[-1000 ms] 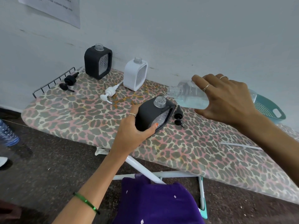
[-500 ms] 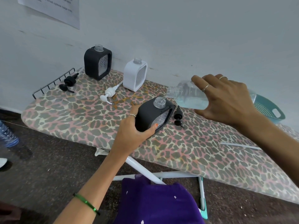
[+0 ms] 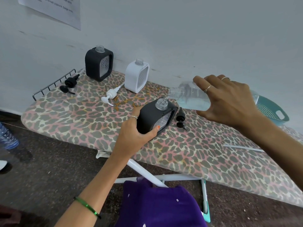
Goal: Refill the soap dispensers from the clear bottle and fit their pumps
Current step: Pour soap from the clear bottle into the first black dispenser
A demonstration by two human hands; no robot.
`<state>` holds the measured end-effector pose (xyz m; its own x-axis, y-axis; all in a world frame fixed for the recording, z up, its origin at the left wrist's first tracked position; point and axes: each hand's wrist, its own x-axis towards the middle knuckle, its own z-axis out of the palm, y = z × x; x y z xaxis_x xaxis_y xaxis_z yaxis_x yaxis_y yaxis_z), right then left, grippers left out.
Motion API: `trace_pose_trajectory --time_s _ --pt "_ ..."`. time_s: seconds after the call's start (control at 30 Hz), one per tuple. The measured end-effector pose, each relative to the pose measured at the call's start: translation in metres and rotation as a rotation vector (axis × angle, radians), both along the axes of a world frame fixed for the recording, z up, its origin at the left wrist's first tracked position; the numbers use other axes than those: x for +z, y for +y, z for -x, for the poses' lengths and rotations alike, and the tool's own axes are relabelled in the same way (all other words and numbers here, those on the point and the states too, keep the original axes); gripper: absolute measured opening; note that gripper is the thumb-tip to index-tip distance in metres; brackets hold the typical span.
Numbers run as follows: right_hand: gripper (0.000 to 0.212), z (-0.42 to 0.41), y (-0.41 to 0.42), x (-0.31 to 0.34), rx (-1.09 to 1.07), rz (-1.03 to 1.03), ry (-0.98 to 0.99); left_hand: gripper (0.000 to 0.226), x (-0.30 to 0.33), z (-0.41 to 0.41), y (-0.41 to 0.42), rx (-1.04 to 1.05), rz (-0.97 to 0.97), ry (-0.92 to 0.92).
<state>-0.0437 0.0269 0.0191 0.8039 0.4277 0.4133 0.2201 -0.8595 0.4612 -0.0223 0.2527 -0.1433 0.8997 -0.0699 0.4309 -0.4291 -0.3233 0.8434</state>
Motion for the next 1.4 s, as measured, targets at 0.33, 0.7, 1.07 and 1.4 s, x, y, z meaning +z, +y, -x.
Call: trace_pose_trajectory --time_s 0.33,0.7,1.07,1.4 --pt "0.075 -0.001 -0.001 -0.001 -0.006 -0.001 0.008 0.044 0.009 0.006 -0.001 -0.003 -0.003 -0.081" --pt "0.078 0.000 -0.001 0.000 -0.011 0.012 0.009 0.045 0.009 0.007 -0.002 -0.042 0.034 -0.119" --pt "0.076 0.000 0.000 0.000 -0.016 0.028 0.017 0.043 0.009 0.006 -0.001 -0.001 -0.004 -0.143" --pt "0.068 0.002 0.002 -0.001 -0.005 0.015 0.012 0.055 0.005 0.005 0.000 0.011 -0.032 -0.070"
